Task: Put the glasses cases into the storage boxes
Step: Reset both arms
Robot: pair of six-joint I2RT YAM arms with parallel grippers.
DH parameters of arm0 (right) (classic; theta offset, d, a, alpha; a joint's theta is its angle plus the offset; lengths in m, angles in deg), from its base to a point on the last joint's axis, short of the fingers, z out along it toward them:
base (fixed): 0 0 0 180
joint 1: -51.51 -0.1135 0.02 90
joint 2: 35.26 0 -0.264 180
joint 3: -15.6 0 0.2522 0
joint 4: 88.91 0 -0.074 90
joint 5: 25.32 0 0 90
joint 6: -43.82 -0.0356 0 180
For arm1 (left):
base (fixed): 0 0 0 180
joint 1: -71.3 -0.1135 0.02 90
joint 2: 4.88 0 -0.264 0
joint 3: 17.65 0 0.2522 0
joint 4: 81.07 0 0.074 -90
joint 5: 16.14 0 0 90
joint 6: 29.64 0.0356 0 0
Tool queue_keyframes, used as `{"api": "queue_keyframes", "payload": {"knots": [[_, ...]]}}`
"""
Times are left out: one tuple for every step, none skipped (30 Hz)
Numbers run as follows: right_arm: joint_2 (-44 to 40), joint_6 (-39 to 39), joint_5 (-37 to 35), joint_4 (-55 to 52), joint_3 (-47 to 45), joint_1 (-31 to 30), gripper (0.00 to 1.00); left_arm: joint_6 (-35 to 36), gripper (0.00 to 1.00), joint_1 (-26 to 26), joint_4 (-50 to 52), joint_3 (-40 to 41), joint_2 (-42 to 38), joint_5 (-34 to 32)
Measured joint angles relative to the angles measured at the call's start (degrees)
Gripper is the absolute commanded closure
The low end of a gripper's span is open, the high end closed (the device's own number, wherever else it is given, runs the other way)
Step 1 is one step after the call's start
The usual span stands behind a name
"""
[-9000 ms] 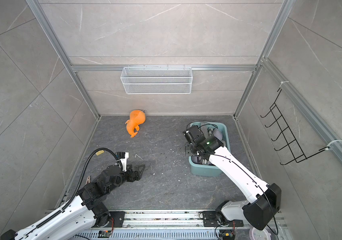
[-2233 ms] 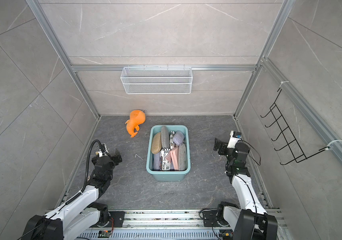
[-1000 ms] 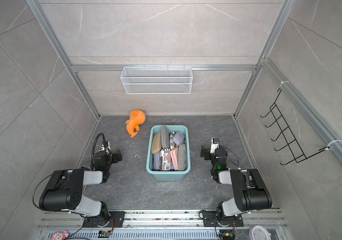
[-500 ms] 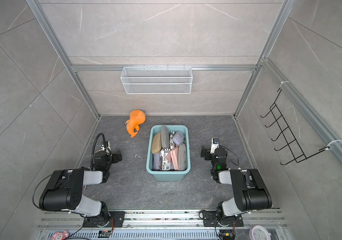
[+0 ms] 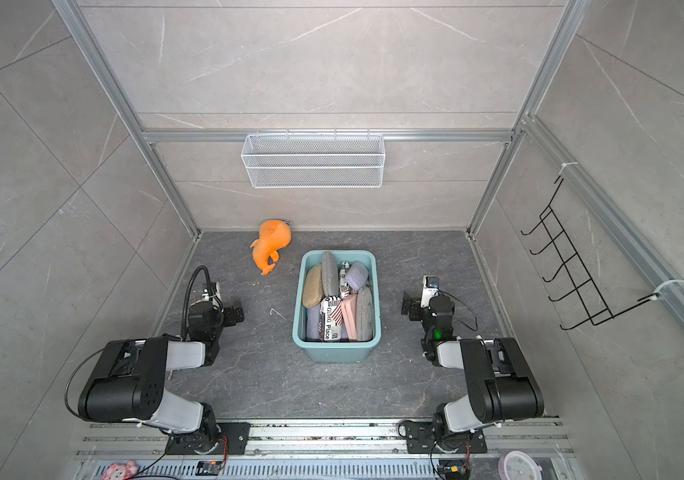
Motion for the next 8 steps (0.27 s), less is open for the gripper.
{"api": "queue_keyframes", "payload": {"knots": [[0.0, 0.0, 0.0, 0.0, 0.0, 0.0, 0.0, 0.0, 0.0, 0.0, 0.0, 0.0, 0.0, 0.0], [0.0, 0.0, 0.0, -0.1, 0.0, 0.0, 0.0, 0.0, 0.0, 0.0, 0.0, 0.0, 0.0, 0.0], [0.0, 0.0, 0.0, -0.2, 0.0, 0.0, 0.0, 0.0, 0.0, 0.0, 0.0, 0.0, 0.0, 0.0], [0.0, 0.0, 0.0, -0.3, 0.0, 0.0, 0.0, 0.0, 0.0, 0.0, 0.0, 0.0, 0.0, 0.0], [0.0, 0.0, 0.0, -0.4, 0.0, 0.0, 0.0, 0.0, 0.0, 0.0, 0.0, 0.0, 0.0, 0.0], [0.0, 0.0, 0.0, -0.4, 0.0, 0.0, 0.0, 0.0, 0.0, 0.0, 0.0, 0.0, 0.0, 0.0], [0.0, 0.0, 0.0, -0.4, 0.0, 0.0, 0.0, 0.0, 0.0, 0.0, 0.0, 0.0, 0.0, 0.0], [0.0, 0.0, 0.0, -0.4, 0.0, 0.0, 0.0, 0.0, 0.0, 0.0, 0.0, 0.0, 0.0, 0.0]]}}
